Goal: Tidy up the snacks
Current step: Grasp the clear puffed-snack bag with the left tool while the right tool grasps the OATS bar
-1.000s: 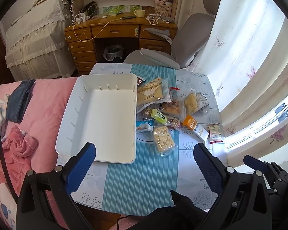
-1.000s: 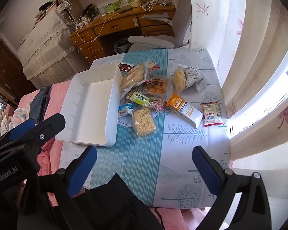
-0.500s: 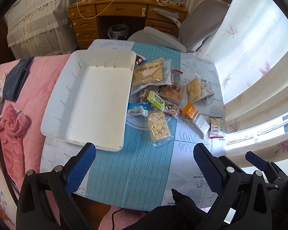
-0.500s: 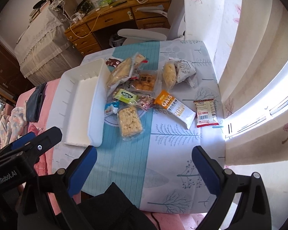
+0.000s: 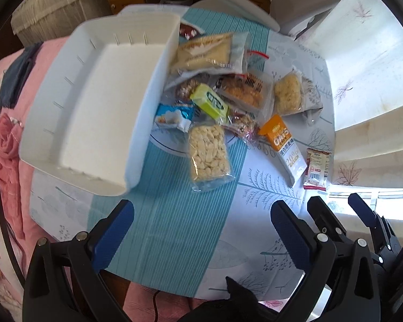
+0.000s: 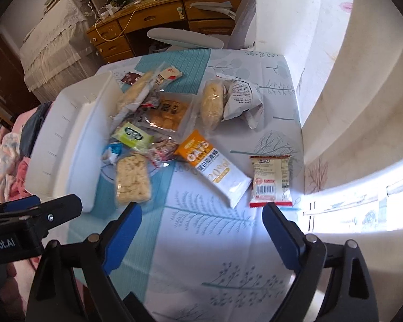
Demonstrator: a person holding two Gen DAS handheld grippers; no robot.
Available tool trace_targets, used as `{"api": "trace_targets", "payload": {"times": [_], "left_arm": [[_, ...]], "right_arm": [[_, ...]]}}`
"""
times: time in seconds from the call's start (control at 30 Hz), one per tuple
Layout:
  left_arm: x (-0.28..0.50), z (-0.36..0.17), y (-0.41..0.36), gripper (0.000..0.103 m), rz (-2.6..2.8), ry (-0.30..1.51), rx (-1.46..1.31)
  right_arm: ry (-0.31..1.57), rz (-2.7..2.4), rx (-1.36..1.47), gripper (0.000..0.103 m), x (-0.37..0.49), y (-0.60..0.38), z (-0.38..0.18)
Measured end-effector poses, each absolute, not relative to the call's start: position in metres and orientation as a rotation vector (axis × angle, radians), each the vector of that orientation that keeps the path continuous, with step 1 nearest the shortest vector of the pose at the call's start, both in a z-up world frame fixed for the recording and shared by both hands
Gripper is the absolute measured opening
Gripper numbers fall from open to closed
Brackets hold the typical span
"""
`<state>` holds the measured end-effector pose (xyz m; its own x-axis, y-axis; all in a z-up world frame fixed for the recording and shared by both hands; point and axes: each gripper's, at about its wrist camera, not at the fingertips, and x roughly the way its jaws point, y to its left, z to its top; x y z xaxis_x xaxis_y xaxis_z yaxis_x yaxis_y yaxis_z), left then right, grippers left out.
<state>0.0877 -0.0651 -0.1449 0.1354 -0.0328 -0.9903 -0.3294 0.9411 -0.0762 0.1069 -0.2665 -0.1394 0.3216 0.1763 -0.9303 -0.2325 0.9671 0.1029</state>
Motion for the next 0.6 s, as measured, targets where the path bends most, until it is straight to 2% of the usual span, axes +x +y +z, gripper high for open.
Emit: {"api": "trace_targets", "payload": {"times": [0.3,0.4,0.6], "left_arm": [[0.125,-0.211,-0.073,0.101,0.276,1.575,-0.355],[0.136,-0.231,-0.073,0.101,0.291,1.615,-0.369],[0.15,-0.259,-0.067,0.1,0.316,1.657,-0.386]], "right_arm": [[1.216,0.345,-0.19,0.09,0.134,-0.272,-0.195],[1.206,0.361,-0.24,0.087,0.144,-0.274,-0.213],[1.238,0.365,-0.207,0.083,0.162,-0.28,-0.238]]}}
